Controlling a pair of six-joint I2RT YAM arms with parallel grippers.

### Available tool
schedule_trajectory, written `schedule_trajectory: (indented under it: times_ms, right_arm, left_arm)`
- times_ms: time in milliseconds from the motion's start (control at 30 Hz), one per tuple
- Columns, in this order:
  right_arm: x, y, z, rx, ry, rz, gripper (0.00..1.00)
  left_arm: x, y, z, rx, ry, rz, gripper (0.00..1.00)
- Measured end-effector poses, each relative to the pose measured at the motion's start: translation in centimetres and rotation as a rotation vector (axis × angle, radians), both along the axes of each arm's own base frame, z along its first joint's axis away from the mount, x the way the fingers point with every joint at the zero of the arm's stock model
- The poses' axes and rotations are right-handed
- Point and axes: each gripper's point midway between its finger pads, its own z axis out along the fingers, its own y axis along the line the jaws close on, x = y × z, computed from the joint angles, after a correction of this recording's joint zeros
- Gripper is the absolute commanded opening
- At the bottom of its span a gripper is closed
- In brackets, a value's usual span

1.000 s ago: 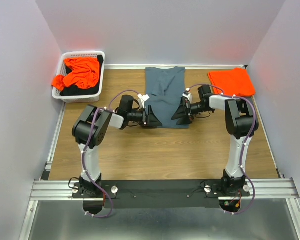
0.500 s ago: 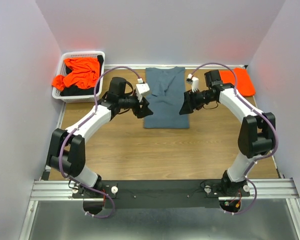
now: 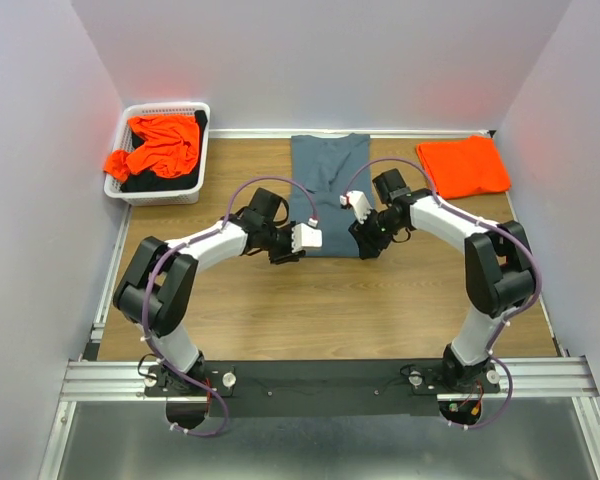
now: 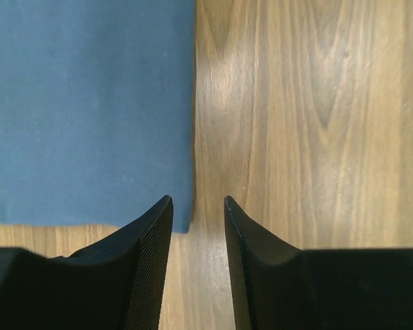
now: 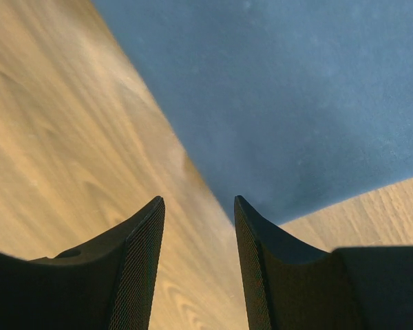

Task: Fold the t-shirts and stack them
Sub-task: Fold the tshirt

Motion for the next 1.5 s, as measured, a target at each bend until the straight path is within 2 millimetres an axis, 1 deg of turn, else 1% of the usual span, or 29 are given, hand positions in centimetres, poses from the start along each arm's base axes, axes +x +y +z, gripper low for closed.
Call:
schedule_trajectory:
  times_ms: [133,200,267,333,433,467,500,567,600,633,667,700,733,767,800,967,1167,1267,1300,1400,1500]
  right_arm:
    - [-0.1,-0.8,-2.1,-0.049,-0.003,0.024,0.52]
    - [0.0,-1.0,-2.7,-0.061,-0.007,0.035,0.52]
    - [0.4,-1.2,-2.7,-0.07,-0.031,0.047,0.52]
    - [0.5,-1.3,-2.9,-0.077,-0.041,0.057,0.52]
    - [0.8,-1.3,-2.9,-0.08,-0.065,0.071,0.47]
    - [0.9,-1.3,-3.0,-0.081,-0.071,0.075,0.46]
    - [0.9,-1.4,-3.0,-0.083,-0.079,0.079,0.44]
    - [1.1,-1.5,-3.0,-0.087,-0.1,0.086,0.38]
    - [1.2,-1.5,-3.0,-0.09,-0.109,0.09,0.35]
    - [1.3,-1.6,-3.0,-0.093,-0.116,0.093,0.32]
    - [1.4,-1.6,-3.1,-0.095,-0.123,0.093,0.25]
    - [1.5,-1.6,-3.0,-0.098,-0.129,0.095,0.21]
    - [1.7,-1.6,-3.0,-0.101,-0.137,0.1,0.17]
    - [1.8,-1.7,-3.0,-0.105,-0.145,0.099,0.06]
    - [1.9,-1.7,-3.0,-0.107,-0.15,0.099,0.01]
    - [2.2,-1.7,-2.9,-0.116,-0.162,0.102,0.01]
    - [2.1,-1.7,-2.8,-0.115,-0.163,0.101,0.01]
    - [1.9,-1.7,-2.6,-0.116,-0.159,0.102,0.0]
    - [1.8,-1.8,-2.5,-0.116,-0.157,0.101,0.0]
    - [1.7,-1.8,-2.3,-0.116,-0.156,0.1,0.01]
    - [1.6,-1.9,-2.3,-0.117,-0.149,0.099,0.01]
  left_arm:
    - [0.0,-0.2,-1.5,0.048,-0.02,-0.033,0.45]
    - [-0.2,-0.3,-2.6,0.075,-0.016,-0.048,0.45]
    - [-0.3,-0.2,-3.2,0.091,-0.012,-0.055,0.45]
    - [0.2,-0.4,-3.3,0.097,-0.028,-0.059,0.44]
    - [0.7,-0.8,-3.3,0.097,-0.04,-0.063,0.41]
    - [0.8,-0.9,-3.3,0.098,-0.046,-0.063,0.4]
    - [0.9,-0.9,-3.3,0.099,-0.05,-0.063,0.35]
    - [1.0,-0.8,-3.4,0.104,-0.057,-0.065,0.28]
    - [1.1,-0.8,-3.4,0.107,-0.063,-0.068,0.21]
    - [1.1,-0.8,-3.5,0.109,-0.062,-0.067,0.18]
    - [1.2,-0.7,-3.5,0.113,-0.068,-0.069,0.15]
    - [1.3,-0.7,-3.5,0.116,-0.069,-0.068,0.09]
    - [1.3,-0.7,-3.6,0.118,-0.07,-0.066,0.06]
    - [1.5,-0.7,-3.6,0.122,-0.074,-0.065,0.03]
    - [1.7,-0.7,-3.6,0.125,-0.075,-0.061,0.0]
    - [2.3,-0.7,-3.5,0.135,-0.076,-0.043,0.0]
    - [2.1,-0.3,-3.4,0.147,-0.042,-0.027,0.0]
    - [1.8,0.0,-2.6,0.15,-0.035,-0.024,0.0]
    - [1.9,0.1,-2.2,0.147,-0.04,-0.021,0.11]
    - [2.0,0.2,-1.3,0.137,-0.061,-0.017,0.33]
    - [2.1,0.2,-1.0,0.136,-0.07,-0.017,0.38]
